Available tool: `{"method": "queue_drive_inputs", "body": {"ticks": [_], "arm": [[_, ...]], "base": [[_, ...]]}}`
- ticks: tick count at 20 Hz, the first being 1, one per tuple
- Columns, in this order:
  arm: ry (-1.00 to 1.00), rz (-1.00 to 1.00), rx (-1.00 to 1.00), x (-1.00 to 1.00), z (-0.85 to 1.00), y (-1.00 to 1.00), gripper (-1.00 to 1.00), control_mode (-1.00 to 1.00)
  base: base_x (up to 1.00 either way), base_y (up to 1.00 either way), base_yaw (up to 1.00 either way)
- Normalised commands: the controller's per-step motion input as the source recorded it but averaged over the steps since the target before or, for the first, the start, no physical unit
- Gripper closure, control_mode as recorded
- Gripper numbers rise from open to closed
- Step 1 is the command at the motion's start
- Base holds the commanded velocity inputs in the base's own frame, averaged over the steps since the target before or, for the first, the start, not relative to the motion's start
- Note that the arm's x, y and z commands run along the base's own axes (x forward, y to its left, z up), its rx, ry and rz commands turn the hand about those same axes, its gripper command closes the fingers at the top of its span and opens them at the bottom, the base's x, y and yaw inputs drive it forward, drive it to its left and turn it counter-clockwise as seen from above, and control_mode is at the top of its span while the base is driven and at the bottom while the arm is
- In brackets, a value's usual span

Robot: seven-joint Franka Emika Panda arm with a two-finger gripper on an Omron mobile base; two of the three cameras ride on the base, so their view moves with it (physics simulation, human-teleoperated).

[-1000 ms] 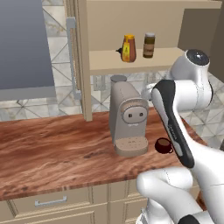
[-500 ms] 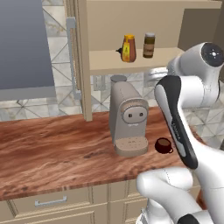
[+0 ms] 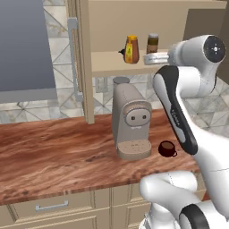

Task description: Pick the cinnamon and honey bottle from the cabinet and place them next to the mug.

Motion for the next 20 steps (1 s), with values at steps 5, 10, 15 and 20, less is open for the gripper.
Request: {"method": "queue_drive_inputs", "body": {"ticks": [5, 10, 15, 20], "arm": [[0.15, 0.06, 0.00, 0.52, 0.28, 0.05, -1.00, -1.00], [0.11, 0.06, 0.00, 0.25, 0.01, 0.00, -1.00, -1.00], [0.04, 0.00, 0.00, 0.21, -0.32, 0.03, -1.00, -1.00], [0.01, 0.00, 0.00, 0.09, -0.21, 0.04, -1.00, -1.00]], "base": [[0.00, 0.00, 0.00], [0.00, 0.00, 0.00], [0.00, 0.00, 0.00], [0.00, 0.00, 0.00]]}}
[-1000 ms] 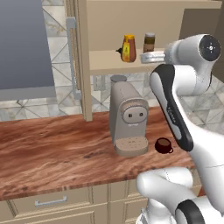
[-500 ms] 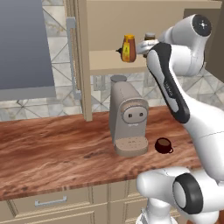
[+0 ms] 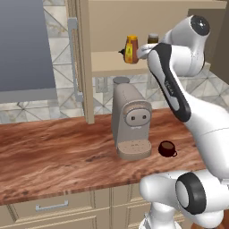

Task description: Pick the cinnamon and honey bottle from the cabinet and place them next to the mug.

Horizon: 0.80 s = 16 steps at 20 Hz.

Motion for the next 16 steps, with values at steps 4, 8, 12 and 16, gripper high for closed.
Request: {"method": "queue_drive_inputs", "body": {"ticks": [4, 8, 12, 16], "arm": [[0.03, 0.00, 0.00, 0.23, 0.00, 0.05, -1.00, -1.00], [0.04, 0.00, 0.00, 0.38, 0.00, 0.10, -1.00, -1.00], [0.02, 0.00, 0.00, 0.41, 0.00, 0.08, -1.00, -1.00], [0.04, 0.00, 0.00, 0.44, 0.00, 0.01, -1.00, -1.00]], "base": [[0.00, 0.00, 0.00], [0.00, 0.00, 0.00], [0.00, 0.00, 0.00], [0.00, 0.00, 0.00]]}}
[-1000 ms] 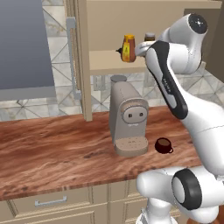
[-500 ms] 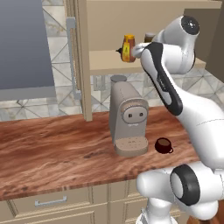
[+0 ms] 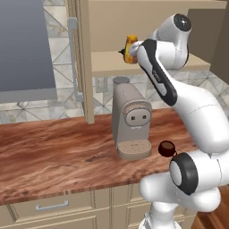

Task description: Pick the cinnamon and honey bottle from the cabinet and place them next to the mug.

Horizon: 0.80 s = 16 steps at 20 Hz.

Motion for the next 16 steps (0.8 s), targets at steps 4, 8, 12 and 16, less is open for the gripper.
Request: {"method": "queue_drive_inputs", "body": {"ticks": [4, 8, 12, 16], "arm": [[0.03, 0.00, 0.00, 0.48, -0.01, -0.05, -1.00, -1.00], [0.04, 0.03, 0.00, 0.44, 0.00, -0.11, -1.00, -1.00], [0.01, 0.04, 0.00, 0.41, -0.03, 0.00, -1.00, -1.00], [0.01, 0.03, 0.00, 0.45, -0.11, 0.00, -1.00, -1.00]], "base": [[0.00, 0.00, 0.00], [0.00, 0.00, 0.00], [0.00, 0.00, 0.00], [0.00, 0.00, 0.00]]}}
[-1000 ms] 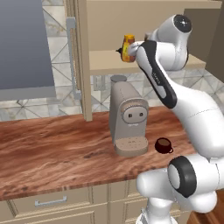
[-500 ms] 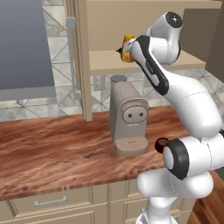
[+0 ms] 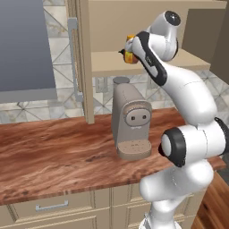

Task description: Pick the cinnamon and honey bottle from the cabinet and place them next to the mug.

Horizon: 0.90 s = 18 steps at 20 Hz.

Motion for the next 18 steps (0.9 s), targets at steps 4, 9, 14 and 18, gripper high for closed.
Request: {"method": "queue_drive_inputs", "body": {"ticks": [4, 9, 14, 18], "arm": [[0.00, 0.02, 0.00, 0.18, -0.17, 0.00, -1.00, -1.00], [0.03, 0.01, 0.00, 0.05, -0.25, 0.06, -1.00, -1.00], [0.03, 0.00, 0.00, 0.09, -0.01, 0.06, -1.00, -1.00], [0.01, 0.00, 0.00, 0.15, 0.00, 0.05, -1.00, -1.00]], "base": [[0.00, 0.00, 0.00], [0.00, 0.00, 0.00], [0.00, 0.00, 0.00], [0.00, 0.00, 0.00]]}}
